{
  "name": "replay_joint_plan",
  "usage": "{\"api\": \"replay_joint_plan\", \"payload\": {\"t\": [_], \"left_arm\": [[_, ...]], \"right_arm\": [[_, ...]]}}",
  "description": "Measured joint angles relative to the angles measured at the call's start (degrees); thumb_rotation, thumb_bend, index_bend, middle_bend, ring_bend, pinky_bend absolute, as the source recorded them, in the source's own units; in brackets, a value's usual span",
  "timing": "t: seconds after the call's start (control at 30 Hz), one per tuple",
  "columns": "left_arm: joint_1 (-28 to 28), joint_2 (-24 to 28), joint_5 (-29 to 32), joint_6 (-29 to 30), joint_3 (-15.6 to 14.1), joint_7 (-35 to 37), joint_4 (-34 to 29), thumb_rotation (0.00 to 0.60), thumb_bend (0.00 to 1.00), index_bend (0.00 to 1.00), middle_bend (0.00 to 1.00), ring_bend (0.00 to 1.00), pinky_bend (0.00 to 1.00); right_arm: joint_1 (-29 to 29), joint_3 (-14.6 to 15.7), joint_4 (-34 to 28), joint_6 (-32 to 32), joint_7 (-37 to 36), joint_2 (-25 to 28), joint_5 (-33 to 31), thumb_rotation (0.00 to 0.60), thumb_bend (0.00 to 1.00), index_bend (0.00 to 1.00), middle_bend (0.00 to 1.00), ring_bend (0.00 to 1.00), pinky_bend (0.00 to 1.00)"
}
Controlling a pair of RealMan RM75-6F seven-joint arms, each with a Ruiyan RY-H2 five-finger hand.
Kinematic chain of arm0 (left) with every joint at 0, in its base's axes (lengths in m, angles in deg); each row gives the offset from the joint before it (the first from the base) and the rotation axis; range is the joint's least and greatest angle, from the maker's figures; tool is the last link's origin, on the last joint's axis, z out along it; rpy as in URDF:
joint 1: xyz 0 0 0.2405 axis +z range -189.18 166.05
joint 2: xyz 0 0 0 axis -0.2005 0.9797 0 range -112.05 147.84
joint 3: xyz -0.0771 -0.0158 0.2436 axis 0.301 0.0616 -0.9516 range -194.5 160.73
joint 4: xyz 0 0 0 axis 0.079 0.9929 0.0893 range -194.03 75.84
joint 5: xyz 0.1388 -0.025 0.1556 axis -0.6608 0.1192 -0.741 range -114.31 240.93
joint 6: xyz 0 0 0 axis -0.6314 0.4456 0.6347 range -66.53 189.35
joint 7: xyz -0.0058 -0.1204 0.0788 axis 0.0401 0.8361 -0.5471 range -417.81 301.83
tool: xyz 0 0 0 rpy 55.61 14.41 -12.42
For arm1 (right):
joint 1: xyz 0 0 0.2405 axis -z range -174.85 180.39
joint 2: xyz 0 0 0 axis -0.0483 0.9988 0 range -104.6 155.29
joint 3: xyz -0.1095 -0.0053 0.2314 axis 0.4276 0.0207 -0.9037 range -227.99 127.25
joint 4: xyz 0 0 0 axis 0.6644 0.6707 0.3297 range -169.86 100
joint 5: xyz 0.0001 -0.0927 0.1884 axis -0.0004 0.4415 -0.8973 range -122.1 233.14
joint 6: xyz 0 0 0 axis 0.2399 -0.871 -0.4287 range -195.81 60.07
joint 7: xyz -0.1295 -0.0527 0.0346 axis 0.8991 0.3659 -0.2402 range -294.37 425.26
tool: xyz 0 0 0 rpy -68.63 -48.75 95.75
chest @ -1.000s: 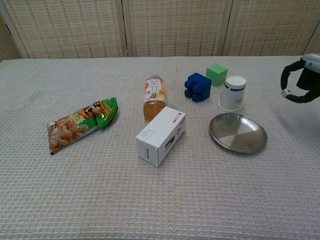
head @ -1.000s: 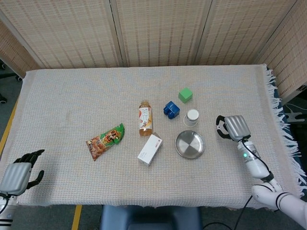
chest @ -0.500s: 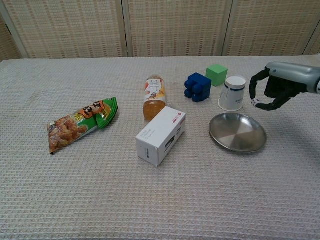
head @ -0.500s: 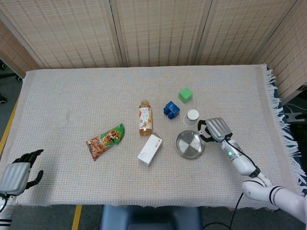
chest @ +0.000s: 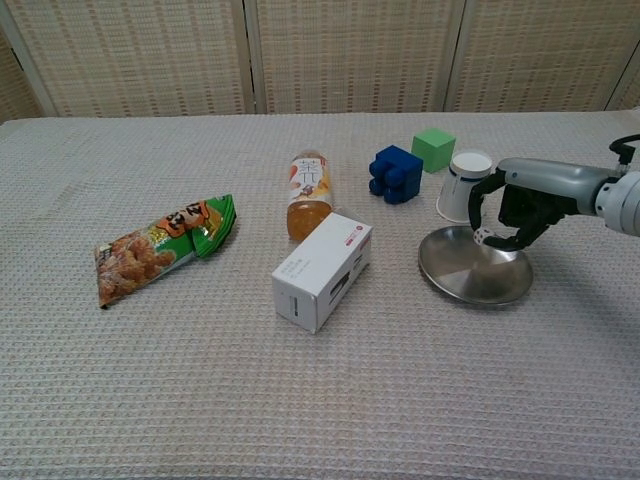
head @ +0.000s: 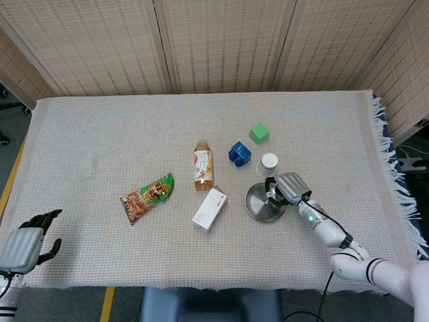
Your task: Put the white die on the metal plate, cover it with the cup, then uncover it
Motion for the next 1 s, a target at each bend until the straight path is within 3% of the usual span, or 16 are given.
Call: {"api": "replay_joint_plan", "payload": {"t": [0.33, 0.5, 0.6, 0.8, 0.9, 1.0], "left_arm": [[-0.16, -0.06, 0.1, -0.36, -0.09, -0.36, -0.09, 0.6, 0.4, 0.16, 0.23, 0.23, 0.38], [-0.19, -0.06, -0.09, -0.36, -0.19, -0.44, -0.19, 0.6, 0.4, 0.16, 0.23, 0.23, 0.38], [-0.22, -0.07, -0.16, -0.4, -0.23, -0.43, -0.14, 0.6, 0.4, 0.16, 0.23, 0.23, 0.38], [-0.3, -0.13, 0.33, -0.68, -0.1, -0.29, 0.04, 0.6, 0.4, 0.16, 0.23, 0.23, 0.38], [-0.34, -0.1, 0.24, -0.76, -0.16, -0.34, -0.03, 0.6, 0.4, 0.16, 0.23, 0.23, 0.38], [-0.31, -0.06, -0.09, -0.54, -0.24, -0.4, -0.13, 0.6, 0.4, 0.16, 0.23, 0.23, 0.38]], "right_arm": [[0.45, -1.76, 1.12, -5.58, -0.22, -0.94, 0.18, 0.6, 0.15, 0.33, 1.0, 0.93, 0.91], [0.57, -3.84, 6.03, -12.17, 1.94, -4.65, 0.14, 0.6, 0.15, 0.33, 0.99, 0.91, 0.9], [0.13, -5.74, 10.82, -14.2, 2.85, -7.62, -0.73, 0.6, 0.15, 0.33, 0.9, 0.82, 0.86], [-0.1, -6.69, 14.01, -17.44, 3.04, -9.55, -0.22, 0.6, 0.13, 0.34, 0.64, 0.48, 0.75], [0.24, -6.31, 13.58, -20.83, 3.67, -9.78, 1.12, 0.6, 0.12, 0.35, 0.52, 0.34, 0.52], [0.28, -6.19, 13.36, -21.55, 3.26, -9.96, 1.44, 0.6, 0.12, 0.35, 0.45, 0.25, 0.37]]}}
